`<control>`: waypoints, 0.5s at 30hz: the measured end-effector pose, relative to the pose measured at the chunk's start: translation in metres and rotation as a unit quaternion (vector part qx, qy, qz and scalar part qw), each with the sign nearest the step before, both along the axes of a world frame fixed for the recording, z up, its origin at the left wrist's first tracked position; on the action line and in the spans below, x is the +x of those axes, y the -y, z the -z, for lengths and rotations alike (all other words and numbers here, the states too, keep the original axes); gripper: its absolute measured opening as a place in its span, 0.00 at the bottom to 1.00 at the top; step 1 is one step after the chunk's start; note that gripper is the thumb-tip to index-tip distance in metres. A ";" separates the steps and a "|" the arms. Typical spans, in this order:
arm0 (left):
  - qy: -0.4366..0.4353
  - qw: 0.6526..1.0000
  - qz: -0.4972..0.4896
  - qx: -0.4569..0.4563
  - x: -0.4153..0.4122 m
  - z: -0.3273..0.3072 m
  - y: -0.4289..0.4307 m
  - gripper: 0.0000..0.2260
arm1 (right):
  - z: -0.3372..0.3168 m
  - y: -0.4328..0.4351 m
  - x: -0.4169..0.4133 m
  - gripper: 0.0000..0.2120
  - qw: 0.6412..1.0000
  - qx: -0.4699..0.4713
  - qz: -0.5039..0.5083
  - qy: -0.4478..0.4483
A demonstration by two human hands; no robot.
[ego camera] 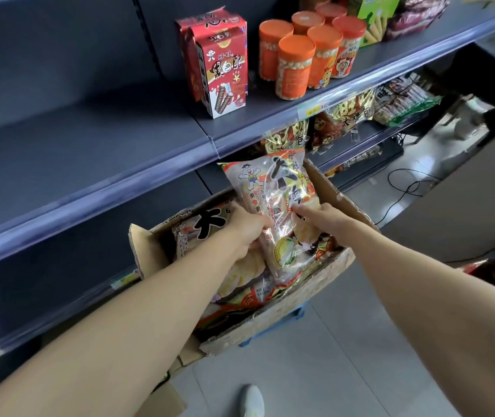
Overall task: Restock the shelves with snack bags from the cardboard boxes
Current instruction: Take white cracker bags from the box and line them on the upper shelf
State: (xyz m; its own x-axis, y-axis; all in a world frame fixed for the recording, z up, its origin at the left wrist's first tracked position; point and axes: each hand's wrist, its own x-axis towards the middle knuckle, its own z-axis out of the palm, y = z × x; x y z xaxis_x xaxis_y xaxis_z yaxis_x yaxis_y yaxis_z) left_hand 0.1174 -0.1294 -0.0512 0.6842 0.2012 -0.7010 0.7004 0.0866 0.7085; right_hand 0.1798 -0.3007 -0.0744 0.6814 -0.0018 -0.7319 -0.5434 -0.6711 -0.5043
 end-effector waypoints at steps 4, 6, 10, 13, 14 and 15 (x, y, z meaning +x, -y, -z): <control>0.050 0.998 -0.002 0.030 -0.005 -0.023 -0.005 0.40 | -0.029 -0.006 -0.005 0.44 0.994 0.088 0.042 0.056; 0.071 0.997 0.004 0.036 -0.008 -0.039 -0.009 0.36 | -0.045 -0.006 -0.005 0.36 0.988 0.121 0.046 0.084; 0.132 0.990 0.009 0.055 -0.019 -0.078 -0.025 0.25 | -0.093 -0.017 -0.010 0.30 0.977 0.142 0.065 0.143; 0.176 0.983 0.005 0.052 -0.030 -0.111 -0.039 0.22 | -0.136 -0.030 -0.022 0.29 0.968 0.145 0.068 0.191; 0.188 0.981 -0.001 0.048 -0.035 -0.122 -0.044 0.21 | -0.150 -0.035 -0.027 0.24 0.963 0.149 0.072 0.211; 0.197 0.979 -0.009 0.043 -0.039 -0.136 -0.050 0.20 | -0.163 -0.041 -0.033 0.19 0.958 0.157 0.075 0.228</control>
State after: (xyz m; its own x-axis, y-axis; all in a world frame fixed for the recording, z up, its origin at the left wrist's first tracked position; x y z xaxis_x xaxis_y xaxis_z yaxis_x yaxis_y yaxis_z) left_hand 0.0779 -0.0798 0.0846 0.8945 0.2618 -0.3624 0.3693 0.0241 0.9290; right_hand 0.1468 -0.2598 0.0886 0.9394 0.0462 -0.3397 -0.2983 -0.3785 -0.8762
